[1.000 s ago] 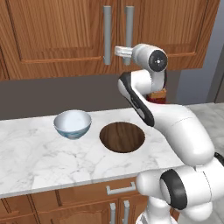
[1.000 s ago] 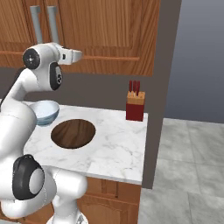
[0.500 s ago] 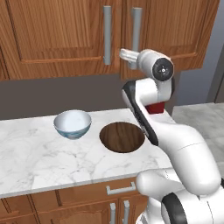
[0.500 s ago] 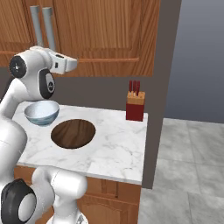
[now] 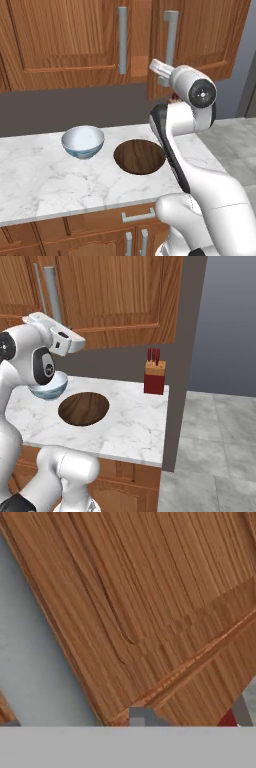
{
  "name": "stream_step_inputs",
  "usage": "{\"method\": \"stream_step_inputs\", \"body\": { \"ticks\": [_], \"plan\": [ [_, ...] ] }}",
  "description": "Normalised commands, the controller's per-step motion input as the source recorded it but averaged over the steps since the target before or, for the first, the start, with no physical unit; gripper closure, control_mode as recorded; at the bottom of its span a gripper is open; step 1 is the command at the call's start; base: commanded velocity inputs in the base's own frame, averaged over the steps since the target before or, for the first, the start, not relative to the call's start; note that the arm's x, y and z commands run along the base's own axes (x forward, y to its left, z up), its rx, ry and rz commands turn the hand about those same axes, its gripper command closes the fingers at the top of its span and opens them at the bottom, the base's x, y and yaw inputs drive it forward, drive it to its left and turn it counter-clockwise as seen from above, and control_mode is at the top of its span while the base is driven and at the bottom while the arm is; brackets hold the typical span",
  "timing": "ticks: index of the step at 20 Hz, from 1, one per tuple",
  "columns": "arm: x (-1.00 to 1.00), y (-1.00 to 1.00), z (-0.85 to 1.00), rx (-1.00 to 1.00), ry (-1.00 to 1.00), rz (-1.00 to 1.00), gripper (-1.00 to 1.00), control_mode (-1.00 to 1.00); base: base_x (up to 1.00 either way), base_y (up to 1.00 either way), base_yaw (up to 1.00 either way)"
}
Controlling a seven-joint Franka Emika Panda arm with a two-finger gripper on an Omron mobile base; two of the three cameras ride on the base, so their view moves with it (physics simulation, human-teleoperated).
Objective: Open the cabinet. Pick the bowls from the counter and place them in the cabinet. Then close the cabinet.
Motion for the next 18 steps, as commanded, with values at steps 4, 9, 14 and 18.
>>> {"method": "stream_step_inputs", "body": {
  "ticks": [4, 9, 14, 18],
  "plan": [
    [-0.52, -1.0, -0.04, 0.16, 0.1, -0.09, 1.0, -1.0, 0.0, 0.0, 0.0],
    [-0.58, -1.0, -0.06, 0.17, 0.1, -0.1, 1.0, -1.0, 0.0, 0.0, 0.0],
    [-0.61, -1.0, -0.09, 0.19, 0.06, -0.09, 1.0, -1.0, 0.0, 0.0, 0.0],
    [-0.56, -1.0, -0.09, 0.22, -0.06, -0.06, 1.0, -1.0, 0.0, 0.0, 0.0]
  ]
}}
